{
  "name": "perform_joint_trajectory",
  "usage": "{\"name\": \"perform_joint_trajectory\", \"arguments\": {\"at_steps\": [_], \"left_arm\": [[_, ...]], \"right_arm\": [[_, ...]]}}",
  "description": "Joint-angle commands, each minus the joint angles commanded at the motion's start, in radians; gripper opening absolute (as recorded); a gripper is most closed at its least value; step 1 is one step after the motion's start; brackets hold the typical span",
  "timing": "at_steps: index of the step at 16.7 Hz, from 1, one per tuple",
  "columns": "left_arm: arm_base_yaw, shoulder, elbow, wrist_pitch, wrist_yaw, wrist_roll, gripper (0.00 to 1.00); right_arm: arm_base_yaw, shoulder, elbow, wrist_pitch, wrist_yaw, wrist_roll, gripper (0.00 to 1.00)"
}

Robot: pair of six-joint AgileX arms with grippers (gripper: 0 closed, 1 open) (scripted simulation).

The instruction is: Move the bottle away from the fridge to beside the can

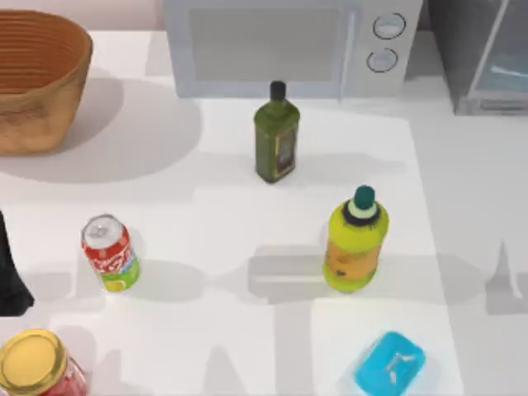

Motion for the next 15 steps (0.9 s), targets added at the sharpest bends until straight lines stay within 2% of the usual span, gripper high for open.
{"name": "perform_joint_trajectory", "arguments": {"at_steps": [4,7,11,15], "left_arm": [[0.000,0.000,0.000,0.000,0.000,0.000,1.00],[0.000,0.000,0.000,0.000,0.000,0.000,1.00],[0.000,0.000,0.000,0.000,0.000,0.000,1.00],[0.000,0.000,0.000,0.000,0.000,0.000,1.00]], "right_arm": [[-0.008,0.030,0.027,0.030,-0.005,0.001,1.00],[-0.035,0.155,0.115,0.150,-0.025,0.005,1.00],[-0.077,0.468,0.271,0.368,-0.068,0.012,1.00],[-0.120,0.925,0.449,0.592,-0.114,0.017,1.00]]}}
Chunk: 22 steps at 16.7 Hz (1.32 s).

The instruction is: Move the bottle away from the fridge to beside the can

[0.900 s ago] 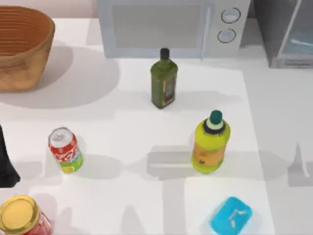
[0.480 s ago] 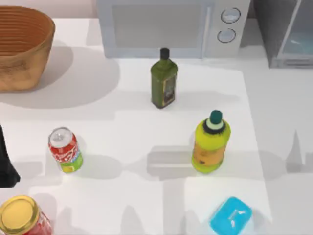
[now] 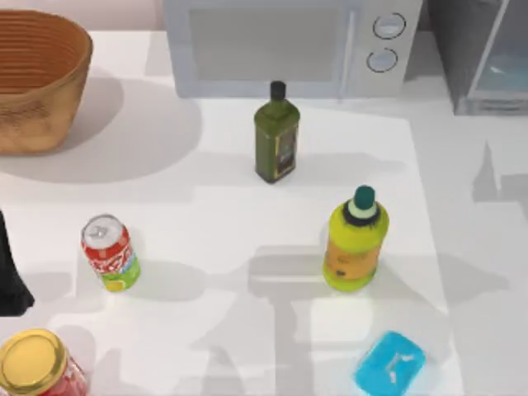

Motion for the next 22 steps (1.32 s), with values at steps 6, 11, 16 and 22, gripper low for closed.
{"name": "perform_joint_trajectory", "arguments": {"at_steps": [6,11,16,22], "left_arm": [[0.000,0.000,0.000,0.000,0.000,0.000,1.00],[0.000,0.000,0.000,0.000,0.000,0.000,1.00],[0.000,0.000,0.000,0.000,0.000,0.000,1.00],[0.000,0.000,0.000,0.000,0.000,0.000,1.00]], "right_arm": [[-0.058,0.696,0.267,0.300,-0.049,-0.003,1.00],[-0.089,1.069,0.438,0.457,-0.070,-0.014,1.00],[-0.099,1.187,0.506,0.500,-0.075,-0.018,1.00],[-0.093,1.195,0.518,0.493,-0.072,-0.018,1.00]]}}
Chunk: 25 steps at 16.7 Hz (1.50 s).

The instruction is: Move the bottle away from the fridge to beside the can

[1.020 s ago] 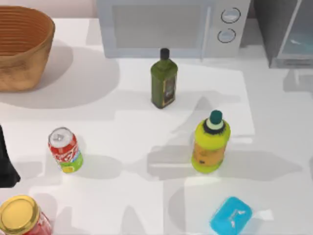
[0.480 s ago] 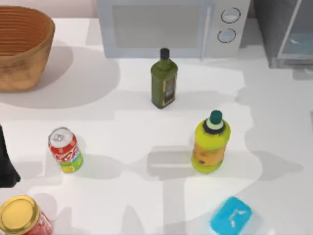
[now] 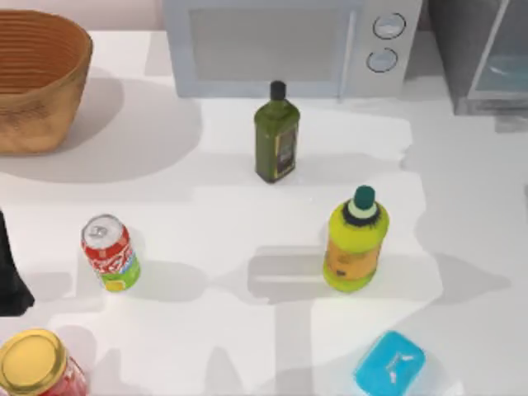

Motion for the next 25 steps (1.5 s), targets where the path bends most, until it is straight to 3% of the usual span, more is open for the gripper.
{"name": "perform_joint_trajectory", "arguments": {"at_steps": [8,13,25], "left_arm": [[0.000,0.000,0.000,0.000,0.000,0.000,1.00],[0.000,0.000,0.000,0.000,0.000,0.000,1.00],[0.000,0.000,0.000,0.000,0.000,0.000,1.00]], "right_arm": [[0.018,0.143,0.255,-0.108,0.023,0.000,1.00],[0.020,0.154,0.276,-0.118,0.025,0.000,1.00],[0.020,0.154,0.276,-0.118,0.025,0.000,0.10]]}}
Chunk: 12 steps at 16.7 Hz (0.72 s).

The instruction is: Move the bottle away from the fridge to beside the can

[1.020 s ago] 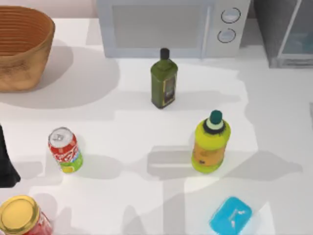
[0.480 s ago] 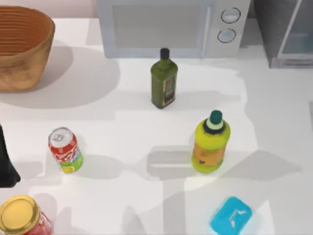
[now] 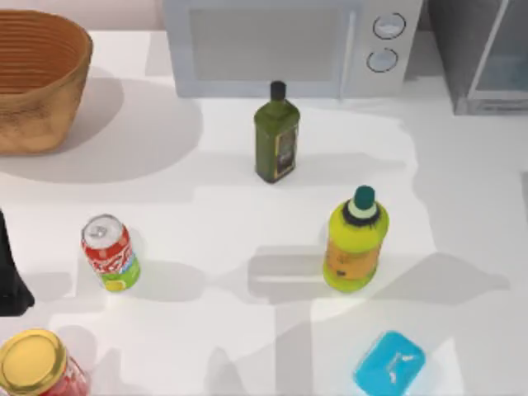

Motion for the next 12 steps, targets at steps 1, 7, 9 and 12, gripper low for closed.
{"name": "perform_joint_trajectory", "arguments": {"at_steps": [1,7,9,12], "left_arm": [[0.000,0.000,0.000,0.000,0.000,0.000,1.00],[0.000,0.000,0.000,0.000,0.000,0.000,1.00],[0.000,0.000,0.000,0.000,0.000,0.000,1.00],[0.000,0.000,0.000,0.000,0.000,0.000,1.00]], "right_arm": [[0.000,0.000,0.000,0.000,0.000,0.000,0.02],[0.000,0.000,0.000,0.000,0.000,0.000,0.00],[0.000,0.000,0.000,0.000,0.000,0.000,0.00],[-0.003,-0.020,0.004,-0.018,0.000,0.001,0.00]]}}
